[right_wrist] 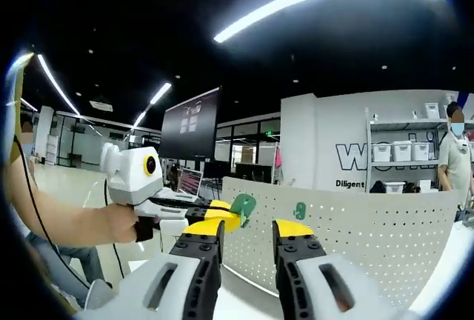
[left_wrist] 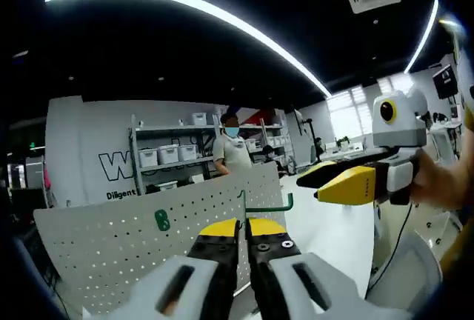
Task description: Insert the hook assembly into the mounting plate slot until the hook locks in place.
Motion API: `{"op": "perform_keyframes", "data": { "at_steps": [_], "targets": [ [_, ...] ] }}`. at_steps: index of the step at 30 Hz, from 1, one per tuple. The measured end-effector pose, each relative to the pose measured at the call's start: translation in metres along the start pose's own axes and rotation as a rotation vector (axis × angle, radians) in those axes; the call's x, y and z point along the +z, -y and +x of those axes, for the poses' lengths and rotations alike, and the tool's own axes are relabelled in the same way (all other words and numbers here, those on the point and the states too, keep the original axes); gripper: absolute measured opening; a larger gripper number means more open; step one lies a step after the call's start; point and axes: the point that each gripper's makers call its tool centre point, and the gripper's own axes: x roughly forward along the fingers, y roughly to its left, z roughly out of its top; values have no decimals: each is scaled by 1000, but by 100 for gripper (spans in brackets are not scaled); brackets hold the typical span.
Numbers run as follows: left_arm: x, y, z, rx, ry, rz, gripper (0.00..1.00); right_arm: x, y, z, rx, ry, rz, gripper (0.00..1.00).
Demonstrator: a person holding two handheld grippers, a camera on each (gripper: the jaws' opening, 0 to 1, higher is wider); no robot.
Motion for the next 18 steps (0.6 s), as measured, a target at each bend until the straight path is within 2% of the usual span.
{"op": "perform_keyframes", "data": {
  "at_steps": [3, 5, 8, 11, 13, 18],
  "targets": [
    [8, -2, -3, 12, 44, -5, 4, 7, -5, 7, 10, 13, 10, 22],
    [12, 0, -5, 8, 62, -32, 4, 12, -10, 11, 21, 23, 11, 20],
    [21, 4, -8, -1, 126, -94, 4, 20, -17, 18, 39, 40, 28, 18],
    [23, 5, -11, 9, 145, -104, 4, 23, -21, 25, 48, 32, 54, 17],
    [30, 7, -14, 16, 188, -102, 4, 26, -21, 26, 37, 36, 63, 15],
    [34, 9, -19, 29, 218, -114, 4, 29, -27, 29, 51, 28, 68, 11]
  ]
}}
